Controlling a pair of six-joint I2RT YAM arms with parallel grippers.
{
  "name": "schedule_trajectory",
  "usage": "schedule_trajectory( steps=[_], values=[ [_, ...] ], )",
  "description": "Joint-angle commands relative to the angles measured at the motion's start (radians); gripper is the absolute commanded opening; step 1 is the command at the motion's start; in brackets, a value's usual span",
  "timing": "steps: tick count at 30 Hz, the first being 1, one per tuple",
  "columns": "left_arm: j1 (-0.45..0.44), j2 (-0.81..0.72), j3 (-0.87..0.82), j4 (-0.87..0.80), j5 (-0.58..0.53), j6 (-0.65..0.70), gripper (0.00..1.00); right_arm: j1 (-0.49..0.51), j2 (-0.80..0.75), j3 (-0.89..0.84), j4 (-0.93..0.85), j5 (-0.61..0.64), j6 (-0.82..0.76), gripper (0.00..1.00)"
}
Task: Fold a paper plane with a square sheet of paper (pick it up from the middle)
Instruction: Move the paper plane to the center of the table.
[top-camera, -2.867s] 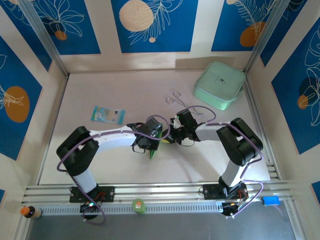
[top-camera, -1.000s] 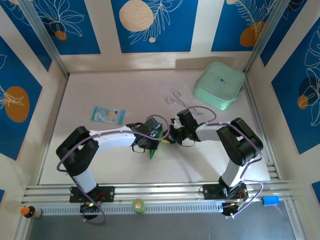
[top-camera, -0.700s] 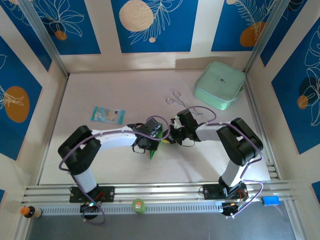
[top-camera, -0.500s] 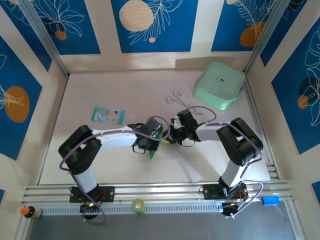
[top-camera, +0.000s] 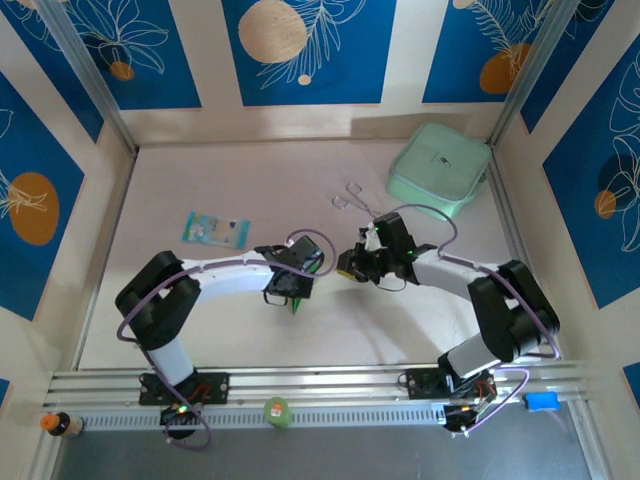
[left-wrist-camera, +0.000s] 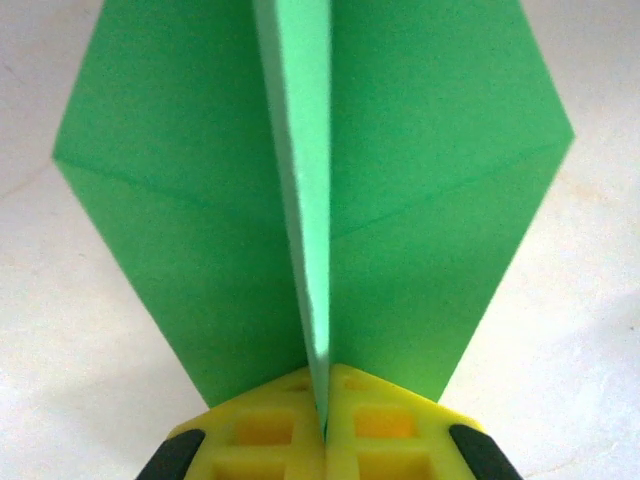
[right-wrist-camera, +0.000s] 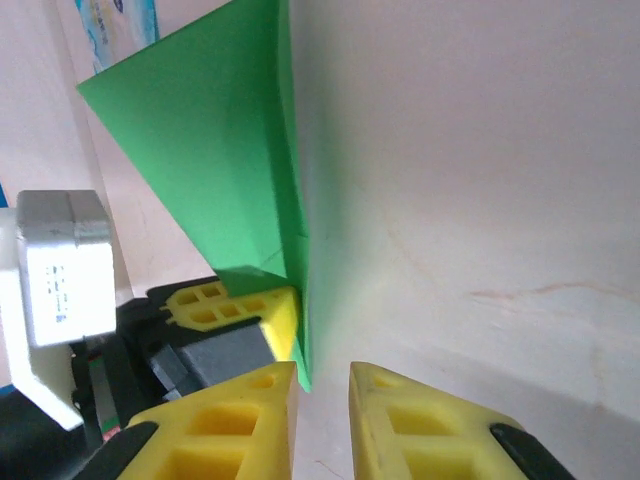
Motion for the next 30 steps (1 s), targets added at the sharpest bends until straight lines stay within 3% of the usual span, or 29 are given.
schedule_trajectory(
  steps=[1,30],
  values=[
    [0.003,0.013,0.050,-0.053,-0.048,-0.033,0.06,-0.021,-0.052,-0.054,-0.073,0.024,-0.018,0.21],
    [0.002,0.082,0.080,-0.057,-0.003,-0.038,0.16,-0.040,-0.089,-0.090,-0.075,0.021,-0.012,0.22]
  ],
)
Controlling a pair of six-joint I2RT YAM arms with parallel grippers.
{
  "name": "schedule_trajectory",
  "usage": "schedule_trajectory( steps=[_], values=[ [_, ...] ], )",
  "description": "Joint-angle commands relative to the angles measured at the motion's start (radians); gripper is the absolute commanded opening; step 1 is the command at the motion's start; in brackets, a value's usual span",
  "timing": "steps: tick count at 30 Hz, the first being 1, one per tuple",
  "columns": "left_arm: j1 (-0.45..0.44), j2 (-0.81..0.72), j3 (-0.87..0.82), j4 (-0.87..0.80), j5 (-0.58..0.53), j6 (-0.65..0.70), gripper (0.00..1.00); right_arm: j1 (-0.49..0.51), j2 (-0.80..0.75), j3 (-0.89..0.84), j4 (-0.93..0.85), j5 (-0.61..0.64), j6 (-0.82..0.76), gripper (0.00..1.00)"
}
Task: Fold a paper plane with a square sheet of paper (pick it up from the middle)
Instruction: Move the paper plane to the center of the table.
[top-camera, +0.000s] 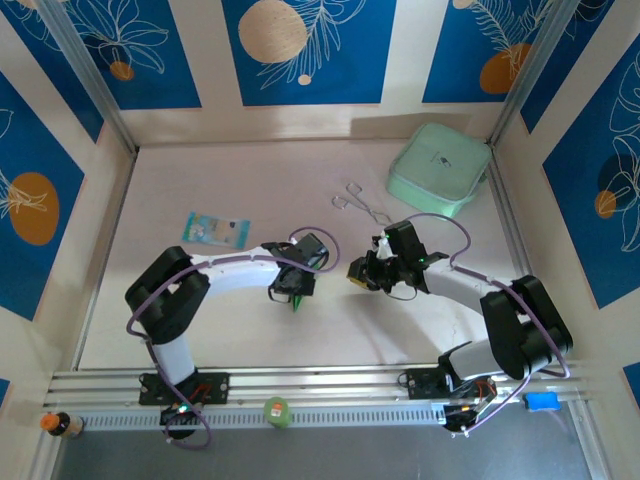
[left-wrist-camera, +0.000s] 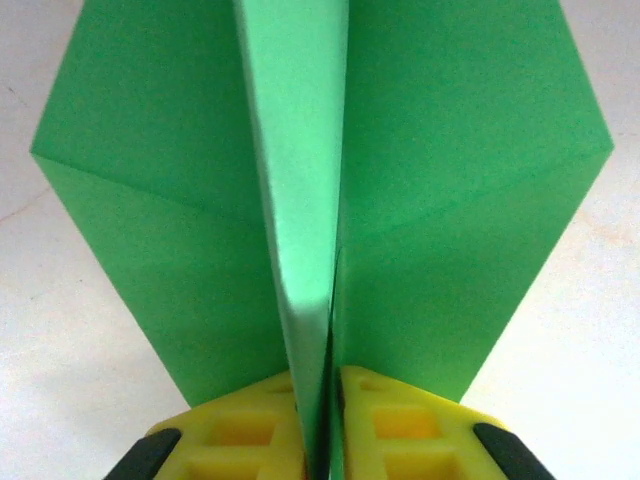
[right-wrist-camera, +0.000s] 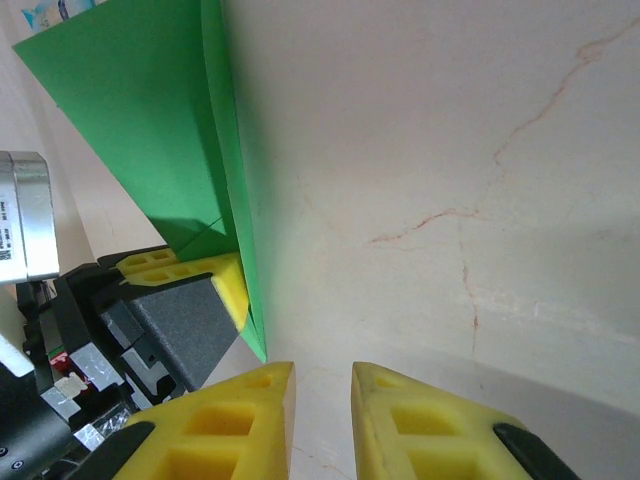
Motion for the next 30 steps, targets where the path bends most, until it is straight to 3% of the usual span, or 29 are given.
schedule_trajectory(
  steps=[1,15,25,30],
  values=[
    [0.002,0.027,0.027,-0.025,0.013,-0.013,0.17,-0.005,-0.002,-0.013,-0.013,-0.008,-0.010,0.22],
    [0.003,0.067,0.006,-0.046,0.006,-0.071,0.29,-0.005,-0.010,-0.014,-0.017,-0.008,-0.012,0.22],
    [-0.025,0.103,-0.017,-0.002,0.052,-0.221,0.39,-0.006,-0.053,-0.042,-0.016,-0.010,-0.007,0.23],
    [-0.058,0.127,0.039,-0.065,0.008,-0.232,0.43,-0.009,-0.082,-0.064,-0.017,-0.013,-0.005,0.23]
  ],
)
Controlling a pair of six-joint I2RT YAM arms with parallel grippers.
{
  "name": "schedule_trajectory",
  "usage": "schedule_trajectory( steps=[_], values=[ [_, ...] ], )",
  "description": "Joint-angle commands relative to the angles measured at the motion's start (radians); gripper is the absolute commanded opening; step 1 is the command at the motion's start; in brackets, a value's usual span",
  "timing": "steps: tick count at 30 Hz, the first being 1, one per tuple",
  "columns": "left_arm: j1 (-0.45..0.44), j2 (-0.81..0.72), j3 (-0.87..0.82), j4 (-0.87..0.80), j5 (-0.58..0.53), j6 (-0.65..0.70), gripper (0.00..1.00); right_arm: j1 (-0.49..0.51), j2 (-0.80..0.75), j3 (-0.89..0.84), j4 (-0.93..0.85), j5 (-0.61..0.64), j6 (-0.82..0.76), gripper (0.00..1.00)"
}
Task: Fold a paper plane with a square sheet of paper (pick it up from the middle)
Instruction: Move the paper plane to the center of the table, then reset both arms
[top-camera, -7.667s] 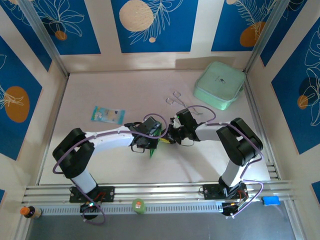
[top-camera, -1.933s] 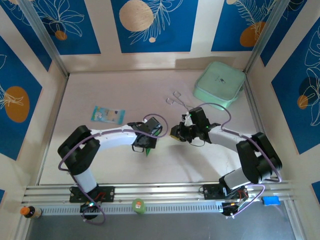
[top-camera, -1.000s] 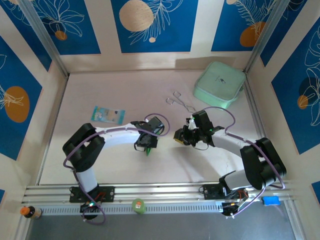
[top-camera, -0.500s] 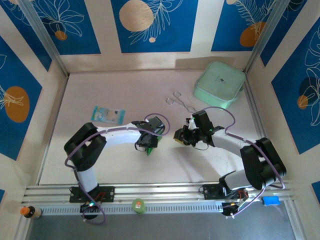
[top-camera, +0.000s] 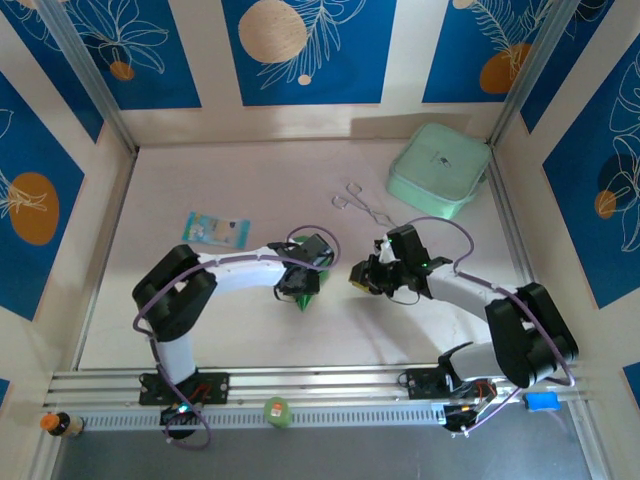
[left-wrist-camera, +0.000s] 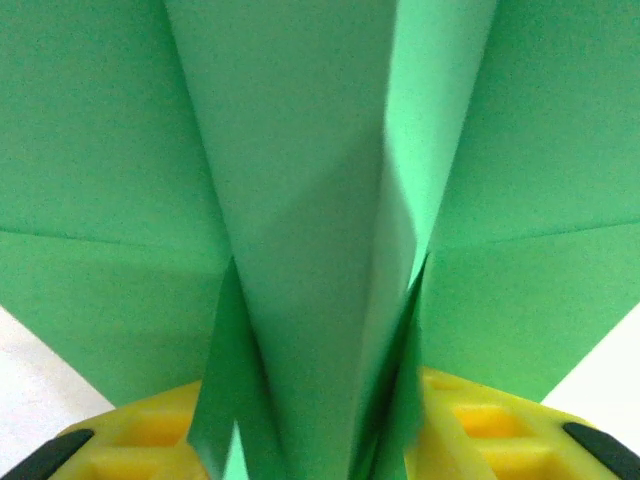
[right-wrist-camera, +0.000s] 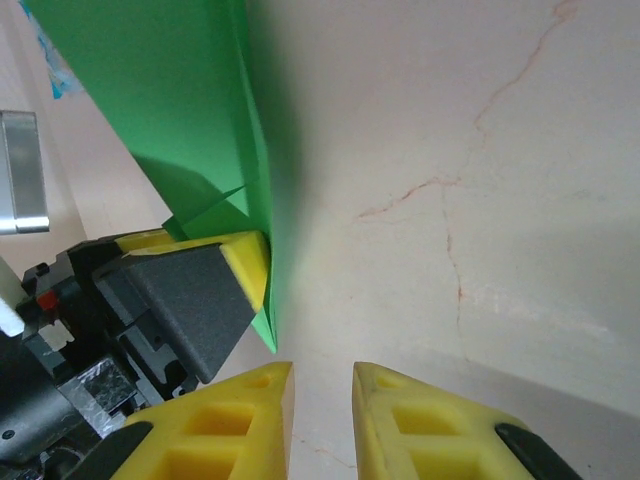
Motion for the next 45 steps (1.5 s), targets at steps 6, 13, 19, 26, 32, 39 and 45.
schedule_trajectory(
  steps=[6,13,19,26,32,39,45],
  values=[
    [-0.034,0.080,0.035,-0.106,-0.003,-0.035,0.44,-0.017,-0.058,-0.032,-0.019,-0.016,-0.008,0.23],
    [-0.034,0.022,0.086,-0.159,-0.034,-0.011,0.47,-0.057,-0.121,-0.026,-0.087,-0.002,-0.038,0.23],
    [-0.033,-0.039,0.110,-0.202,-0.042,-0.035,0.50,-0.134,-0.205,0.012,-0.211,0.043,-0.105,0.27],
    [-0.034,-0.125,0.091,-0.201,-0.051,-0.038,0.52,-0.236,-0.268,0.045,-0.272,0.053,-0.152,0.32],
    [-0.031,-0.295,0.017,-0.130,-0.180,0.024,0.55,-0.277,-0.330,0.121,-0.339,0.190,-0.246,0.40],
    [0.054,-0.502,-0.126,-0.073,-0.380,0.172,0.69,-0.282,-0.365,0.132,-0.274,0.547,-0.528,0.47],
    [0.155,-0.694,-0.312,0.090,-0.474,0.339,0.84,-0.306,-0.366,-0.021,0.026,0.714,-0.721,0.58]
  ],
)
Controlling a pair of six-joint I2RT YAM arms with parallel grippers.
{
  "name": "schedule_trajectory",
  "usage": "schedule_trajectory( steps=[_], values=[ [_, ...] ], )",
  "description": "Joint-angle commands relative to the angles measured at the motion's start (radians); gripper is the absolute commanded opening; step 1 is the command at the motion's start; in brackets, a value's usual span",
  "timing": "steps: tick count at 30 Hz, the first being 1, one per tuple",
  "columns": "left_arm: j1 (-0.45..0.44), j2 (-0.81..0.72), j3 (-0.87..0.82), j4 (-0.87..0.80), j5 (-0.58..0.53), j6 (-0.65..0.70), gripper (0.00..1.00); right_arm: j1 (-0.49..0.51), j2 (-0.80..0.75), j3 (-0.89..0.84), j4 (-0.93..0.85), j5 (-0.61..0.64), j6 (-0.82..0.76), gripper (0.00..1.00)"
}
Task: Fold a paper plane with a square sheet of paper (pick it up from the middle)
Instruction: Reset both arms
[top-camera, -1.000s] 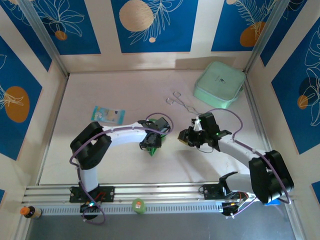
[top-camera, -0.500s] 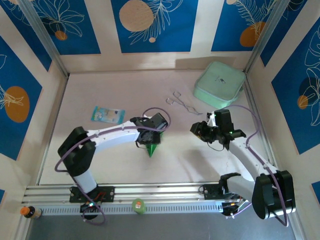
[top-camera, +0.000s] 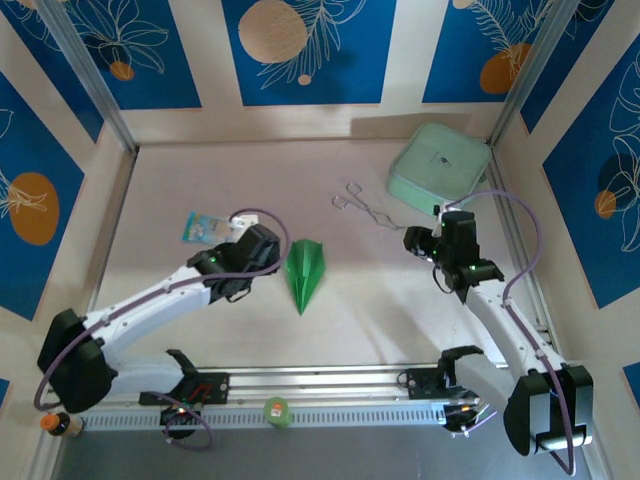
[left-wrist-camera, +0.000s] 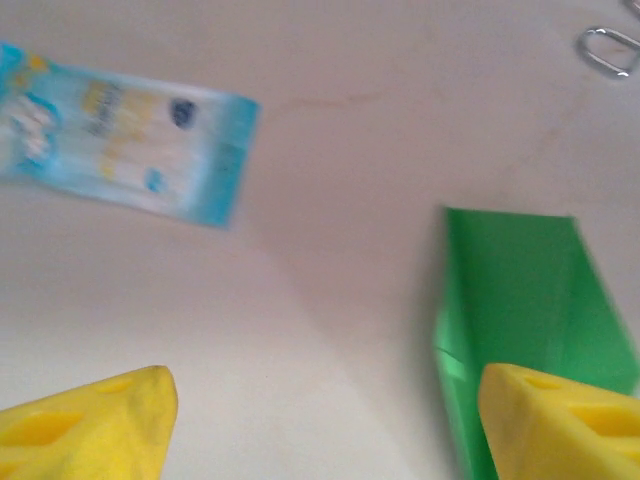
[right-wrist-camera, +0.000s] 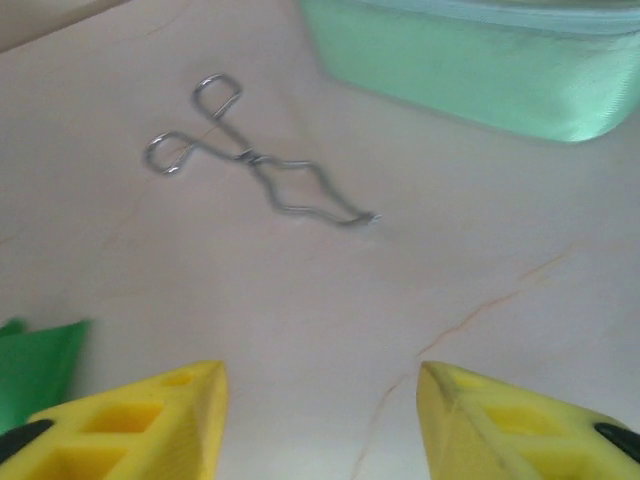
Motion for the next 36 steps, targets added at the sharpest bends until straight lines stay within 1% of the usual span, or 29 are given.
schedule_trajectory(
  steps=[1,2,4,6,8,10,12,15,16,17,19,20,21,22,23,25,26,27,28,31,32,34,35,36],
  values=[
    [0.042,-0.105,-0.105,0.137,-0.115,0.149,0.86,-0.030,0.006,-0.106,0.237,0.122,-0.172,0.60],
    [0.059,-0.139,-0.143,0.181,-0.123,0.183,0.89,-0.043,0.025,-0.135,0.301,0.111,-0.188,0.61],
    [0.104,-0.190,-0.205,0.257,-0.138,0.237,0.94,-0.061,0.076,-0.155,0.371,0.106,-0.195,0.61],
    [0.149,-0.222,-0.236,0.284,-0.153,0.263,0.97,-0.076,0.139,-0.158,0.429,0.087,-0.200,0.61],
    [0.192,-0.234,-0.260,0.323,-0.154,0.318,0.98,-0.087,0.214,-0.165,0.528,0.028,-0.217,0.61],
    [0.234,-0.227,-0.277,0.356,-0.149,0.352,1.00,-0.091,0.299,-0.171,0.646,0.013,-0.227,0.61],
    [0.272,-0.214,-0.282,0.368,-0.139,0.371,1.00,-0.100,0.358,-0.120,0.628,-0.016,-0.242,0.60],
    [0.324,-0.192,-0.298,0.423,-0.104,0.434,1.00,-0.115,0.419,-0.124,0.779,-0.068,-0.267,0.60],
    [0.340,-0.187,-0.309,0.452,-0.100,0.455,1.00,-0.133,0.436,-0.112,0.779,-0.102,-0.241,0.60],
    [0.354,-0.183,-0.319,0.469,-0.108,0.457,1.00,-0.149,0.465,-0.127,0.845,-0.155,-0.233,0.59],
    [0.383,-0.177,-0.332,0.504,-0.107,0.460,1.00,-0.156,0.545,-0.188,1.031,-0.197,-0.233,0.59],
    [0.397,-0.173,-0.347,0.541,-0.098,0.469,1.00,-0.143,0.552,-0.217,1.084,-0.213,-0.252,0.59],
    [0.408,-0.167,-0.363,0.583,-0.084,0.487,1.00,-0.129,0.532,-0.220,1.055,-0.205,-0.279,0.59],
    [0.422,-0.157,-0.381,0.635,-0.060,0.517,1.00,-0.111,0.530,-0.230,1.076,-0.196,-0.302,0.60],
    [0.442,-0.146,-0.373,0.635,-0.035,0.524,1.00,-0.098,0.539,-0.238,1.105,-0.162,-0.308,0.61],
    [0.468,-0.117,-0.371,0.683,0.004,0.574,1.00,-0.112,0.540,-0.201,1.031,-0.113,-0.264,0.62],
    [0.479,-0.097,-0.370,0.716,0.019,0.598,1.00,-0.135,0.545,-0.192,1.023,-0.128,-0.241,0.62],
    [0.488,-0.076,-0.371,0.755,0.029,0.615,1.00,-0.141,0.540,-0.195,1.019,-0.143,-0.238,0.70],
    [0.499,-0.044,-0.385,0.828,0.052,0.645,1.00,-0.135,0.543,-0.195,1.023,-0.129,-0.242,1.00],
    [0.543,0.081,-0.432,1.062,0.149,0.691,1.00,-0.116,0.542,-0.205,1.045,-0.064,-0.240,0.99],
    [0.556,0.130,-0.436,1.117,0.199,0.698,1.00,-0.119,0.540,-0.202,1.033,-0.071,-0.237,0.99],
    [0.563,0.220,-0.410,1.147,0.253,0.743,1.00,-0.123,0.540,-0.201,1.034,-0.078,-0.237,0.99],
    [0.564,0.238,-0.369,1.082,0.263,0.745,1.00,-0.122,0.540,-0.201,1.034,-0.078,-0.237,0.99],
    [0.571,0.250,-0.358,1.078,0.292,0.764,1.00,-0.121,0.540,-0.204,1.036,-0.077,-0.238,0.99]
  ],
)
